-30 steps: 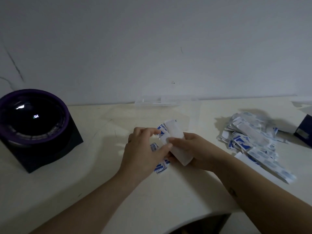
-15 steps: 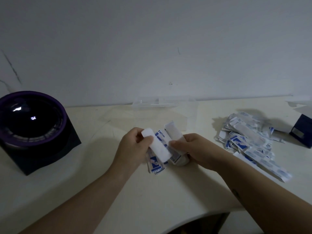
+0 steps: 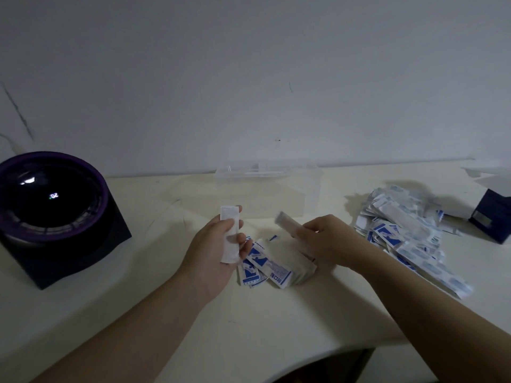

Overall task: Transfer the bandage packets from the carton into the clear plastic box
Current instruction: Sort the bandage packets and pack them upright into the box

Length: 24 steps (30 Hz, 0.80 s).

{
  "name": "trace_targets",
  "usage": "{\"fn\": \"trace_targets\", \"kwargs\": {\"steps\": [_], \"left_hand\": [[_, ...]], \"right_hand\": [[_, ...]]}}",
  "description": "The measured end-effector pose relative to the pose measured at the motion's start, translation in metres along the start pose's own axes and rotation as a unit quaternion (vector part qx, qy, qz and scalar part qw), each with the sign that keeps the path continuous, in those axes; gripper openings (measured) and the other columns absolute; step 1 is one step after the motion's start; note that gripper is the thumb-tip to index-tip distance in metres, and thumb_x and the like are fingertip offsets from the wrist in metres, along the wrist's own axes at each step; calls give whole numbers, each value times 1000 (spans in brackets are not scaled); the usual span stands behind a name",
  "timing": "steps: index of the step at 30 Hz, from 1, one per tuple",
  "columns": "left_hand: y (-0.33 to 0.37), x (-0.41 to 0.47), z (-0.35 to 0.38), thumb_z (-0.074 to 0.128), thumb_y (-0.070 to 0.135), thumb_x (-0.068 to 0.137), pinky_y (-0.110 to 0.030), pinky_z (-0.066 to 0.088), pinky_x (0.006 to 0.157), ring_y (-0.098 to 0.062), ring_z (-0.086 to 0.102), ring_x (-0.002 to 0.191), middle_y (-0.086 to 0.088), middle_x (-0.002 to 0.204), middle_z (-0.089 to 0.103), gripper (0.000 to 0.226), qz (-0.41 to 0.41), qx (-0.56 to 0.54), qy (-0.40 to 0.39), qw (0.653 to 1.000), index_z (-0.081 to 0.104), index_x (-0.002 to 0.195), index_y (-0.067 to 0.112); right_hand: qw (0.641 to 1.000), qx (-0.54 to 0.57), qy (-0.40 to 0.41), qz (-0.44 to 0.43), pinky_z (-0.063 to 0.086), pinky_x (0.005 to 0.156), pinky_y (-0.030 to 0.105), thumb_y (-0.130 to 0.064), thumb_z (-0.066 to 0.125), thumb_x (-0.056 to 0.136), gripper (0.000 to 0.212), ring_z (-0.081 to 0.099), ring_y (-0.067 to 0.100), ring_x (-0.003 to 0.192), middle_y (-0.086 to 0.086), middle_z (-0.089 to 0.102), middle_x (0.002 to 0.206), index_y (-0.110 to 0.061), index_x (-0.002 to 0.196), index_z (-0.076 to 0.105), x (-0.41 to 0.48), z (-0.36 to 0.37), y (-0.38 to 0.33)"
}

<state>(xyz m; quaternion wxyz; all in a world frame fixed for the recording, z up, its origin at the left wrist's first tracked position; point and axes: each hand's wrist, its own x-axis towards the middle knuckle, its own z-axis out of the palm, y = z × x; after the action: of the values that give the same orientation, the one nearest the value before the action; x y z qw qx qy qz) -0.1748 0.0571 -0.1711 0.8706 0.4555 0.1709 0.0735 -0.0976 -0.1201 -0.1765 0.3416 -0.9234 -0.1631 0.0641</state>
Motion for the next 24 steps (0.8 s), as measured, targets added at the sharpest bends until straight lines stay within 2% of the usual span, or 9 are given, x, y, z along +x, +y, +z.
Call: {"fn": "trace_targets", "kwargs": {"steps": [3, 5, 7, 9, 12, 15, 18, 20, 24], "left_hand": [[-1, 0, 1, 42, 9, 96, -21, 42, 57, -6, 43, 47, -4, 83, 64, 26, -35, -54, -12, 998, 61, 113, 16], [-1, 0, 2, 45, 10, 94, -20, 39, 58, -6, 41, 47, -3, 79, 67, 27, -46, -79, -18, 996, 56, 118, 15], [-3, -1, 4, 48, 14, 94, -18, 38, 54, -6, 39, 50, -1, 74, 64, 26, -58, -91, -32, 994, 53, 118, 14], [-4, -4, 6, 52, 26, 92, -16, 39, 47, -6, 38, 52, 2, 72, 57, 23, -68, -91, -71, 991, 52, 112, 16], [-4, -8, 9, 55, 41, 83, -20, 48, 55, -10, 53, 64, 0, 81, 58, 30, -76, -91, -140, 983, 57, 102, 17], [-1, -8, 9, 49, 32, 92, -24, 50, 67, -14, 65, 74, -3, 87, 69, 27, -67, -81, -95, 990, 64, 107, 15], [8, -3, 5, 46, 22, 97, -26, 47, 66, -18, 60, 81, -8, 94, 65, 21, -23, -80, -12, 996, 64, 104, 14], [15, 2, 0, 44, 19, 98, -30, 47, 68, -20, 60, 90, -8, 99, 64, 20, 2, -104, 15, 994, 63, 99, 12], [21, 9, -7, 45, 20, 98, -36, 52, 73, -21, 64, 86, -7, 94, 63, 18, 5, -145, 28, 989, 61, 96, 10]], "right_hand": [[997, 33, 60, -43, 21, 42, 17, -22, 54, 91, 34, 31, 7, 44, -1, 40, 52, -13, 58, 53, -2, -5, 1], [981, 83, 151, -92, 29, 42, 13, -22, 62, 86, 25, 39, 2, 42, -10, 51, 50, -27, 62, 59, -6, -9, -8], [958, 103, 230, -141, 36, 47, 11, -21, 68, 80, 10, 48, -1, 50, -13, 56, 58, -26, 72, 64, -13, -8, -25], [943, 67, 258, -199, 39, 52, 10, -18, 72, 77, 12, 51, -2, 56, -15, 55, 61, -24, 72, 62, -19, 1, -41], [934, -13, 214, -285, 44, 56, 22, -20, 70, 77, 7, 49, 3, 58, -12, 55, 67, -21, 72, 66, -24, 22, -54], [944, 12, 121, -306, 46, 60, 24, -30, 63, 85, 14, 52, 7, 63, -8, 60, 73, -20, 79, 71, -28, 28, -60], [966, 49, 90, -237, 41, 57, 11, -40, 57, 88, 23, 53, -3, 64, -15, 60, 74, -22, 88, 72, -22, 14, -60], [981, -47, 35, -184, 40, 58, 7, -43, 62, 84, 27, 53, -5, 66, -17, 60, 82, -22, 99, 67, -16, 9, -52], [974, -168, -108, -107, 43, 63, 18, -49, 70, 75, 45, 52, 5, 74, -10, 55, 91, -23, 110, 58, -16, 17, -37]]}}
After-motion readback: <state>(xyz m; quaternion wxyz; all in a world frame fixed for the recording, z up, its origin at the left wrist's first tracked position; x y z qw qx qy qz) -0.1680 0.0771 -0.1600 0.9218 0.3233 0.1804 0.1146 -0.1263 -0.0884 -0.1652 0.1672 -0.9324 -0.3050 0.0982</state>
